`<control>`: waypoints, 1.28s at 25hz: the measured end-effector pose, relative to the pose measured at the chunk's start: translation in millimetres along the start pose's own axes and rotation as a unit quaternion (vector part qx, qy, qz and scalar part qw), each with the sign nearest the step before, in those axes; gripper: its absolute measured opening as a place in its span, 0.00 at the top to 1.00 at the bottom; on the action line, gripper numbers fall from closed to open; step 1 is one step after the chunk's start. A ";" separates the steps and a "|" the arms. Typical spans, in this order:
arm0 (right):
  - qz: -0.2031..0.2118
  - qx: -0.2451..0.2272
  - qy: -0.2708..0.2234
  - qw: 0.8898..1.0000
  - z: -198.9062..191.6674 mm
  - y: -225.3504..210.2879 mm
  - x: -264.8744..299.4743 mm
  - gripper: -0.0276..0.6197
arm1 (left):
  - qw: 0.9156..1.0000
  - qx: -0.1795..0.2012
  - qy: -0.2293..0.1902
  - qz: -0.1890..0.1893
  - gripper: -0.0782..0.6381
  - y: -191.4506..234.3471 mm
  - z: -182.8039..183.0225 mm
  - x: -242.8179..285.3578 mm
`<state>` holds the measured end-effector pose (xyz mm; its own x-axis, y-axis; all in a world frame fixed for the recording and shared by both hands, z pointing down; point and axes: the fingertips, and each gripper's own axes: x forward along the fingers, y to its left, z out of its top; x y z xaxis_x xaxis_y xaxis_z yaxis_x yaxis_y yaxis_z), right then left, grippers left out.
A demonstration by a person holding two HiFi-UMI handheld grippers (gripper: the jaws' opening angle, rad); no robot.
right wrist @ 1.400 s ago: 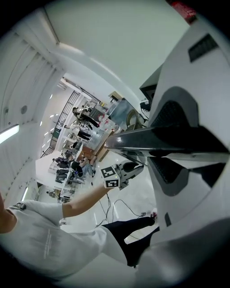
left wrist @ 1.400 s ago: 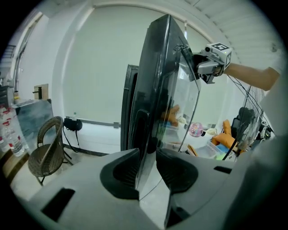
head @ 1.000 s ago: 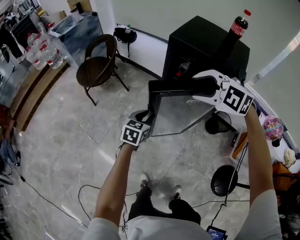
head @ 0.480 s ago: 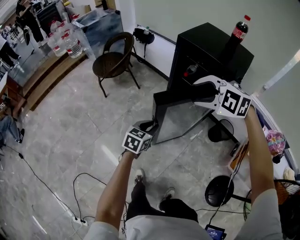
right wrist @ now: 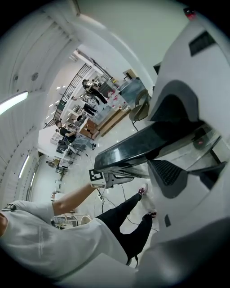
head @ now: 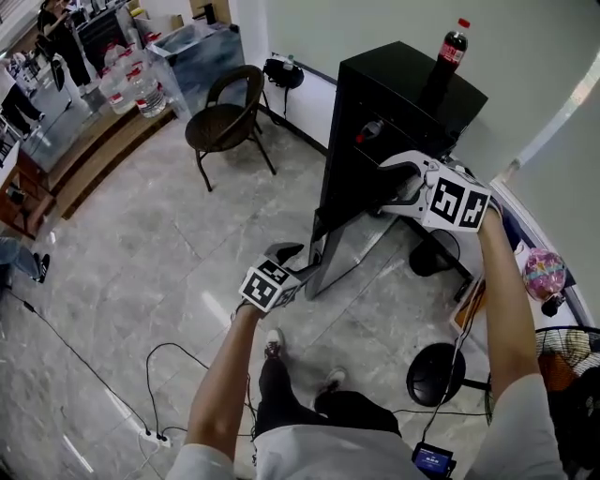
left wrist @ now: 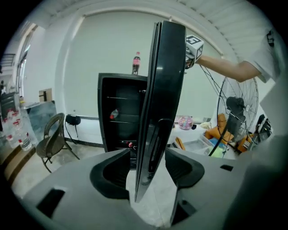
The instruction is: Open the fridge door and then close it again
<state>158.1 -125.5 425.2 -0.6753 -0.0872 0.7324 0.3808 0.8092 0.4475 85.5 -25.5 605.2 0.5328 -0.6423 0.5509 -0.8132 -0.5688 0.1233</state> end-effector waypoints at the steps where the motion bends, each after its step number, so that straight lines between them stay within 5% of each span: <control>1: -0.002 -0.001 0.007 1.000 -1.3 5.4 -3.2 0.57 | 1.000 0.007 0.003 -0.007 0.58 -9.3 -1.2 1.5; 6: -0.040 0.017 0.034 0.998 -5.4 28.6 -21.0 0.47 | 0.999 0.024 0.000 -0.048 0.58 -52.4 -1.9 10.8; 12: -0.117 0.150 -0.031 0.981 -16.9 69.0 -56.4 0.41 | 0.996 0.031 -0.010 -0.088 0.62 -94.4 -3.2 19.7; 17: -0.170 0.249 -0.100 0.948 -30.1 107.4 -85.7 0.41 | 0.994 0.026 -0.022 -0.106 0.64 -120.6 -2.9 27.3; 24: -0.239 0.350 -0.208 0.881 -29.3 147.9 -121.9 0.41 | 0.992 0.025 -0.033 -0.117 0.74 -157.2 2.2 44.9; 32: -0.274 0.395 -0.241 0.843 -20.5 178.5 -138.1 0.41 | 0.986 0.044 -0.030 -0.158 0.74 -208.8 11.1 70.2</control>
<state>332.3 19.1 414.5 -0.8633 -0.4824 0.1483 -0.4838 0.8747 0.0294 295.3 42.5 608.9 0.7707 -0.4541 0.4470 -0.5831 -0.7856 0.2072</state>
